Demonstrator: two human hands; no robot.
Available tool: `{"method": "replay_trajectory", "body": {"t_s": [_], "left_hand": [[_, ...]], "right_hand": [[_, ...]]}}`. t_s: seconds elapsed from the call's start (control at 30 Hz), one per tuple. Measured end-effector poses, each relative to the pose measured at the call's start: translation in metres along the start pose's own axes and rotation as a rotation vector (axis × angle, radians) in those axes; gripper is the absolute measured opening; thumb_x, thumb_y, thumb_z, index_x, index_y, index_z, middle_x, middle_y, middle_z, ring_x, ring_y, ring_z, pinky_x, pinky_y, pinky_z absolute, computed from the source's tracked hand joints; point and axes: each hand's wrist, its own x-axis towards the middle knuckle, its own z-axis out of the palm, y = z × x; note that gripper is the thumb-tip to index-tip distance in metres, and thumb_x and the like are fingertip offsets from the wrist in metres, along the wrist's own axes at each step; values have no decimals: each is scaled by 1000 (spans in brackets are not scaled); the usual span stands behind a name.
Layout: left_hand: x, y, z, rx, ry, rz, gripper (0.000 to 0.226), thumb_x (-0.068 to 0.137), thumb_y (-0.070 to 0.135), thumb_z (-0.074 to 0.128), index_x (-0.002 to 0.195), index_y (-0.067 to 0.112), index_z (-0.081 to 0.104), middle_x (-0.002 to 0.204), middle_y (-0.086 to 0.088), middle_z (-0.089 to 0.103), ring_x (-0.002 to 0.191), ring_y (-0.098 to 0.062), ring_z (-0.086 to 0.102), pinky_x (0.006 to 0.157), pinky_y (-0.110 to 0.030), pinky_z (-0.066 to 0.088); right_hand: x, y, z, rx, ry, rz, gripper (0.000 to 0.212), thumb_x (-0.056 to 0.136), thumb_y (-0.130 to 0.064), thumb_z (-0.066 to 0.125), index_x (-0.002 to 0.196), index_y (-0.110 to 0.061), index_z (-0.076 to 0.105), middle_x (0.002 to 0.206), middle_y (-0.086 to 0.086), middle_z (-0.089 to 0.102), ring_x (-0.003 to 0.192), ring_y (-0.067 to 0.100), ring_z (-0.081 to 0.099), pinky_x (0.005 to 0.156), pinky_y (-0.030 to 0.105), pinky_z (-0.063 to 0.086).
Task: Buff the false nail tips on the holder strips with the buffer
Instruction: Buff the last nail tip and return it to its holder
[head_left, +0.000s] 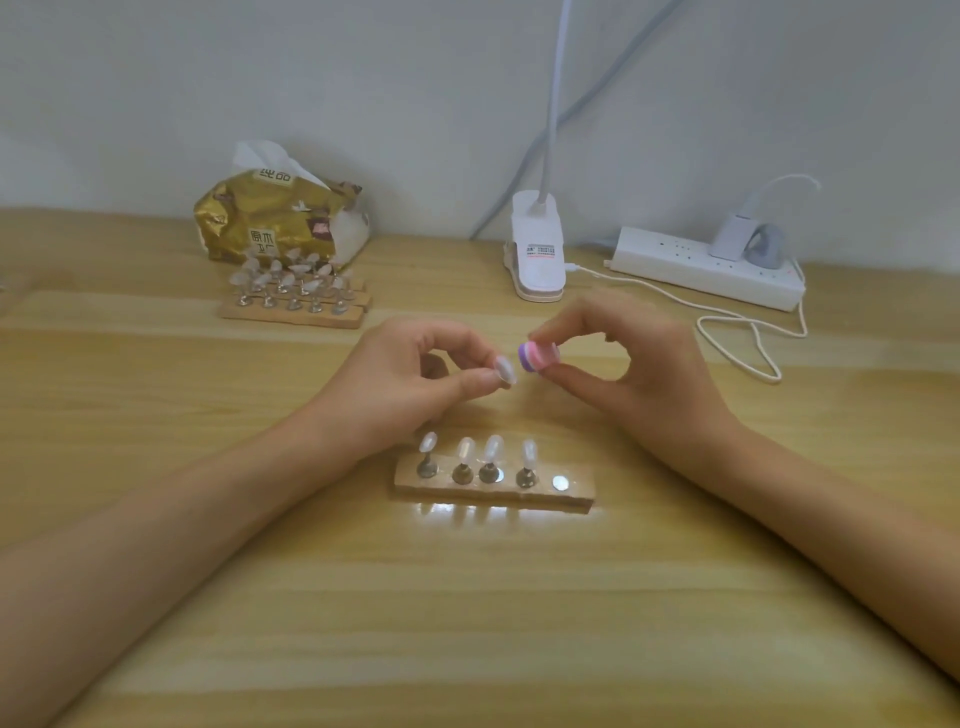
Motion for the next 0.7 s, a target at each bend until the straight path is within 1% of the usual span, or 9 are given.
{"method": "replay_trajectory", "body": {"t_s": [0.07, 0.13, 0.23, 0.3, 0.37, 0.47, 0.53, 0.6, 0.7], "left_hand": [[0, 1, 1, 10, 0, 4, 12, 85, 19, 75, 78, 29, 75, 69, 15, 66, 48, -4, 42, 49, -17, 38], [1, 0, 1, 18, 1, 9, 9, 83, 22, 75, 78, 29, 75, 71, 13, 66, 48, -4, 42, 48, -18, 38], [0, 1, 1, 2, -15, 27, 16, 83, 20, 75, 75, 33, 74, 82, 6, 71, 52, -9, 43, 50, -23, 38], [-1, 2, 0, 1, -16, 34, 17, 84, 18, 75, 75, 32, 74, 75, 11, 69, 51, -8, 41, 50, -22, 36], [0, 1, 1, 16, -3, 37, 15, 83, 19, 76, 75, 32, 73, 65, 18, 64, 48, -3, 40, 48, -17, 34], [0, 2, 1, 5, -14, 47, 15, 82, 18, 76, 75, 30, 74, 70, 16, 66, 48, -5, 40, 48, -17, 34], [-1, 3, 0, 7, -22, 53, 15, 83, 16, 76, 75, 29, 74, 71, 17, 66, 49, -5, 39, 48, -15, 34], [0, 2, 0, 28, -20, 53, 15, 82, 16, 77, 76, 29, 74, 70, 18, 65, 50, -4, 40, 49, -14, 34], [-1, 2, 1, 14, -30, 62, 16, 82, 16, 76, 75, 30, 74, 71, 18, 66, 50, -6, 39, 49, -15, 34]], "right_hand": [[1, -4, 1, 17, 59, -58, 9, 88, -11, 77, 90, -5, 71, 90, -4, 73, 88, -1, 65, 81, 10, 41], [1, -6, 4, -1, -9, -79, 10, 87, -10, 78, 90, -5, 71, 89, -3, 73, 86, 2, 66, 81, 13, 42], [1, 1, -1, 50, -41, 21, 9, 85, -9, 79, 90, -4, 72, 88, -4, 73, 85, 0, 65, 78, 6, 40], [2, 0, -3, 87, -3, 17, 12, 84, -11, 79, 92, -5, 72, 92, -4, 74, 88, 1, 67, 79, 8, 40], [0, -3, -1, 71, -51, -20, 13, 85, -15, 77, 92, -5, 72, 92, -5, 74, 88, -2, 66, 79, 8, 40], [0, -2, -1, 118, -31, 68, 10, 86, -14, 77, 90, -6, 72, 89, -5, 74, 86, -5, 66, 78, 5, 41], [2, -4, 0, 118, 25, 34, 12, 85, -15, 78, 91, -7, 71, 91, -6, 74, 88, -2, 67, 79, 7, 41], [2, -5, 3, 51, -35, -19, 11, 85, -12, 78, 92, -6, 72, 91, -5, 74, 88, -2, 65, 79, 7, 41], [0, -2, 0, 99, -56, 85, 10, 86, -12, 77, 92, -6, 72, 90, -4, 74, 88, -2, 66, 79, 6, 41]]}}
